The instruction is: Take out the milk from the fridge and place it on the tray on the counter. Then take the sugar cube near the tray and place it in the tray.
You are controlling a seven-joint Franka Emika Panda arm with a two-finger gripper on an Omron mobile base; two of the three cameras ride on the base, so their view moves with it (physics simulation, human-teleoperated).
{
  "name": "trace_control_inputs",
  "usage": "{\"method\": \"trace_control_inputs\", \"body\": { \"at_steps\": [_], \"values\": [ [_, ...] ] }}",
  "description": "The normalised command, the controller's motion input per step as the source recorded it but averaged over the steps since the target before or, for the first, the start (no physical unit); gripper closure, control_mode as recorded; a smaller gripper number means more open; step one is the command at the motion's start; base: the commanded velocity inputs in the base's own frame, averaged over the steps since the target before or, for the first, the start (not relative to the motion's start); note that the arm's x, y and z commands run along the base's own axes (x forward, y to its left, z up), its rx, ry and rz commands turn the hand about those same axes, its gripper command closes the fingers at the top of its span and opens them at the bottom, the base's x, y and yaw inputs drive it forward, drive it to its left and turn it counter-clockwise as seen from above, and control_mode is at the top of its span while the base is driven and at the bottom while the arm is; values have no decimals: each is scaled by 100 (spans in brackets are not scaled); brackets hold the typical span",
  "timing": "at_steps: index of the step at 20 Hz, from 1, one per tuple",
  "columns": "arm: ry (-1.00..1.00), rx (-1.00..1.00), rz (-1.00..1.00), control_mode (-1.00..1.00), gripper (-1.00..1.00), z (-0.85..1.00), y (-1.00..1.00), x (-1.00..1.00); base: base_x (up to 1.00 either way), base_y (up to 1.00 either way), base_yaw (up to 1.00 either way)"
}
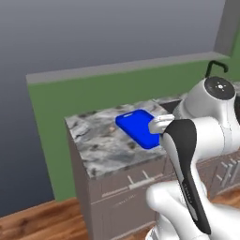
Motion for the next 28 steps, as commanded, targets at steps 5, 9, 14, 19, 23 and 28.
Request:
{"method": "trace_control_inputs", "body": {
  "at_steps": [5, 9, 14, 19, 23, 28],
  "values": [
    [0, 0, 0, 100, 100, 0, 0, 0, 94, -97, 42],
    [0, 0, 0, 100, 100, 0, 0, 0, 57, -20, 59],
    [0, 0, 0, 100, 100, 0, 0, 0, 95, 4, 47],
    [0, 0, 0, 100, 100, 0, 0, 0, 94, -87, 17],
    [0, 0, 0, 100, 100, 0, 0, 0, 98, -55, -9],
    [0, 0, 0, 100, 100, 0, 0, 0, 99, 0, -37]
  ]
}}
